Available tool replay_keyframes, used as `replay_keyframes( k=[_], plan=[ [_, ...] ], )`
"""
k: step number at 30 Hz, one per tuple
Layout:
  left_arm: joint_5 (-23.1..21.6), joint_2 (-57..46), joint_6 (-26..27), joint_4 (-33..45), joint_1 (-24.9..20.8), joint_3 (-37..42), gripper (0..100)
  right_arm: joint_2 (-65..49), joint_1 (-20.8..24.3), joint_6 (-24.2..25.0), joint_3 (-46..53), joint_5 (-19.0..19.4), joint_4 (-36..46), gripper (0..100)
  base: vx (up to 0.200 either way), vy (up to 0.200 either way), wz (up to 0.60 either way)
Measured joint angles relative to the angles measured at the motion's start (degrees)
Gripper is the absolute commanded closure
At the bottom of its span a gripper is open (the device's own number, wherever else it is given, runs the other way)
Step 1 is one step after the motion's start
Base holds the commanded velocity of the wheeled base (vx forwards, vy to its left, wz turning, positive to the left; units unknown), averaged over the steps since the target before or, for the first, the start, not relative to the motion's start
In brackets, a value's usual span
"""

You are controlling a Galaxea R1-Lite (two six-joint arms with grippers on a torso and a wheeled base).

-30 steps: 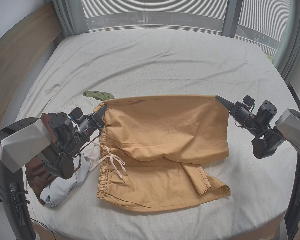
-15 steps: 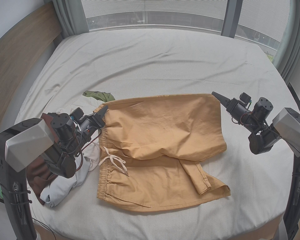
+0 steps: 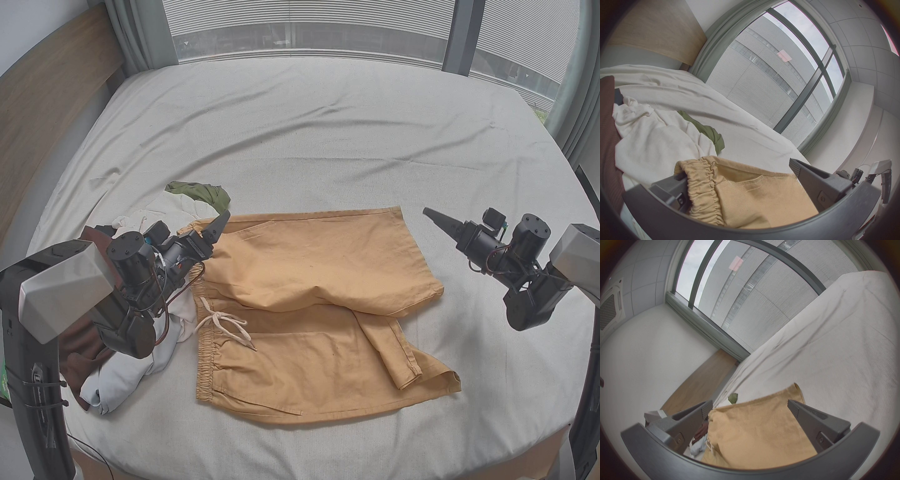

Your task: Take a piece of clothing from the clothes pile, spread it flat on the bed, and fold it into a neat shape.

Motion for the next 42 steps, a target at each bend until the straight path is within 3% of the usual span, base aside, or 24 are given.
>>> replay_keyframes(
  k=[8, 22, 31, 42],
  plan=[
    [-3.3, -3.8, 0.3, 0.0, 0.2, 12.4, 0, -4.8, 1.0, -11.9, 16.2, 0.0, -0.3, 0, 0.000, 0.000, 0.00],
    [-15.4, -14.9, 3.1, 0.0, 3.9, 33.0, 0, -7.8, 4.1, -18.3, 29.2, 0.0, 0.2, 0, 0.000, 0.000, 0.00],
    [-16.5, -16.8, 7.8, 0.0, 3.1, 35.6, 0, -7.2, 7.0, -21.3, 33.9, 0.0, 0.2, 0, 0.000, 0.000, 0.00],
    [-16.1, -14.6, 8.4, -0.1, 0.2, 35.9, 0, -2.5, 8.3, -25.1, 35.9, -0.4, 0.3, 0, 0.000, 0.000, 0.00]
  ],
)
